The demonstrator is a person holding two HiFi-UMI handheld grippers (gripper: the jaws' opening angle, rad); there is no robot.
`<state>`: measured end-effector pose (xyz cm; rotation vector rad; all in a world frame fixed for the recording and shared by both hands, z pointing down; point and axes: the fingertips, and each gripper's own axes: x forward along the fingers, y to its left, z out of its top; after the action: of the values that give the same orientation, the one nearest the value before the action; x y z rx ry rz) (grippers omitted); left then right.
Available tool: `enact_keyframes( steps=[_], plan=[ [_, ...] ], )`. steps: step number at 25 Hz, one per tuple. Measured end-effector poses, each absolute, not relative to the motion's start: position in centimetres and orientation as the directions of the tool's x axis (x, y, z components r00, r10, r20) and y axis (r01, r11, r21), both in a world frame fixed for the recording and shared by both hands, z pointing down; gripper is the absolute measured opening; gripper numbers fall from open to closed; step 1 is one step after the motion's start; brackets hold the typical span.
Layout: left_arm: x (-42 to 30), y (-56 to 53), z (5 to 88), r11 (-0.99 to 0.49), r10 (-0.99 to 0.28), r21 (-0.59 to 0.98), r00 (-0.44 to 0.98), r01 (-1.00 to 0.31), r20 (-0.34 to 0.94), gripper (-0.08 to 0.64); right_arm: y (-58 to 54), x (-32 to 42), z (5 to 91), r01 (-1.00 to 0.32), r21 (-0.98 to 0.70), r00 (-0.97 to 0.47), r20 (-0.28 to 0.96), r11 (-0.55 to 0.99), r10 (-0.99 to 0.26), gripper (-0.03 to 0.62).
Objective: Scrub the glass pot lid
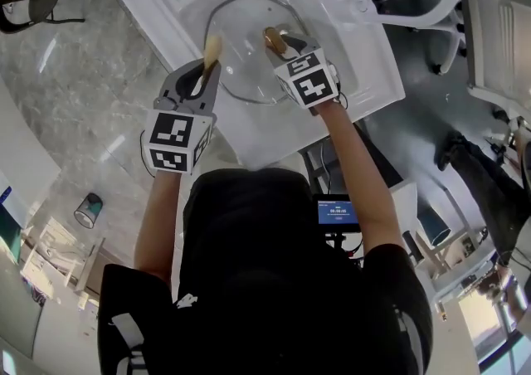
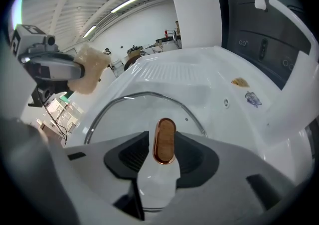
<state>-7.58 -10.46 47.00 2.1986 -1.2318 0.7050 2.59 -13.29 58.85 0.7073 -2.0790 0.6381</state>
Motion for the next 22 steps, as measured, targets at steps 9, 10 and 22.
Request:
enact_keyframes(
  steps=[9, 10, 22],
  plan=[
    [-7.7, -10.9, 48.0, -0.452, -0.590, 0.187, 0.449, -0.872, 0.671, 0.020, -13.6, 2.2, 59.7, -0.678, -0.189, -0.489, 0.838, 0.710, -0.243, 0.134],
    [-7.7, -10.8, 48.1, -0.454, -0.586, 0.188, 0.451, -0.871, 0.673, 0.020, -13.6, 2.2, 59.6, -0.680, -0.186, -0.487, 0.838, 0.709, -0.247, 0.130],
    [-7.2, -10.6, 49.1, -0.465, -0.562, 0.195, 0.458, -0.864, 0.689, 0.020, -13.5, 2.3, 59.7, -0.655, -0.128, -0.457, 0.852, 0.745, -0.255, 0.121]
  ],
)
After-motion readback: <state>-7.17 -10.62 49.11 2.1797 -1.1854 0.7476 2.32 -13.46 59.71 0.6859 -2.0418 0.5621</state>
